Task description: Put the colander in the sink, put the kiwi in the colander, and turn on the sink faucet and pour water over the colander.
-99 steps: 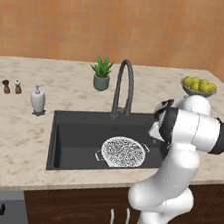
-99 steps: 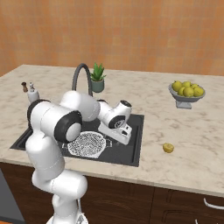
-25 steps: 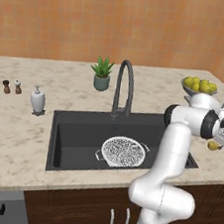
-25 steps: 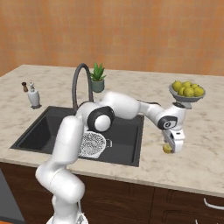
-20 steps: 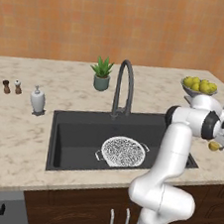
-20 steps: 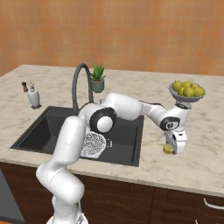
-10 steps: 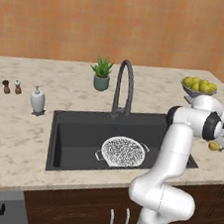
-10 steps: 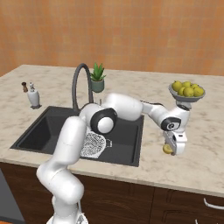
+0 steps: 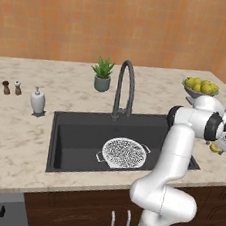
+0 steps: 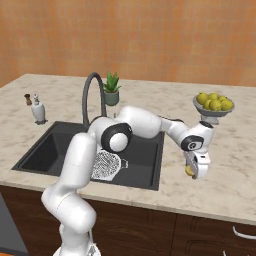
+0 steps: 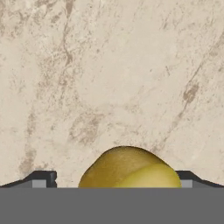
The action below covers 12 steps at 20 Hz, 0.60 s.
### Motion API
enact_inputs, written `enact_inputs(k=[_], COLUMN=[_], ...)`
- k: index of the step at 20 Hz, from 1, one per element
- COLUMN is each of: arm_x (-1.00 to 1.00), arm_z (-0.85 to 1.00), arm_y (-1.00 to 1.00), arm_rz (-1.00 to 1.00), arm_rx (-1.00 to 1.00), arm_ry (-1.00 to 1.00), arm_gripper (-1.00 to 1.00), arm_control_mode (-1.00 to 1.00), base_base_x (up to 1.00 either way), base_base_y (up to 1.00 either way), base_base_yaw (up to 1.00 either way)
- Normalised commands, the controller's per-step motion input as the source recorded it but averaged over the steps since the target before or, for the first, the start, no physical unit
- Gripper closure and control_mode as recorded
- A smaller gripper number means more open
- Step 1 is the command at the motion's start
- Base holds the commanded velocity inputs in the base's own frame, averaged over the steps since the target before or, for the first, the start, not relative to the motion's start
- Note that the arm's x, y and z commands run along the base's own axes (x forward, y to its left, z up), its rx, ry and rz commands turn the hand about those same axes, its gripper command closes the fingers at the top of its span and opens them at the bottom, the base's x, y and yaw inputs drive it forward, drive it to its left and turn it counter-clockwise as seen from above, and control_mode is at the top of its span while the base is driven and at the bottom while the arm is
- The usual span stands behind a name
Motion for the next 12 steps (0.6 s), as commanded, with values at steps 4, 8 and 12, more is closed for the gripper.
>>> enact_inputs(k=[4,8,12], arm_x=[0.04,0.12,0.03], arm_z=[-0.34,-0.24,-0.23], arm_y=[0.0,0.0,-0.05], arm_rz=[0.0,0.0,0.0], arm_rx=[0.0,0.0,0.0], arm_ry=[0.0,0.0,0.0], arm_gripper=[-1.0,1.0,1.0], arm_control_mode=[-1.0,-1.0,-1.0], base_base_x=[0.0,0.0,0.0], base_base_y=[0.0,0.0,0.0], base_base_yaw=[0.0,0.0,0.0])
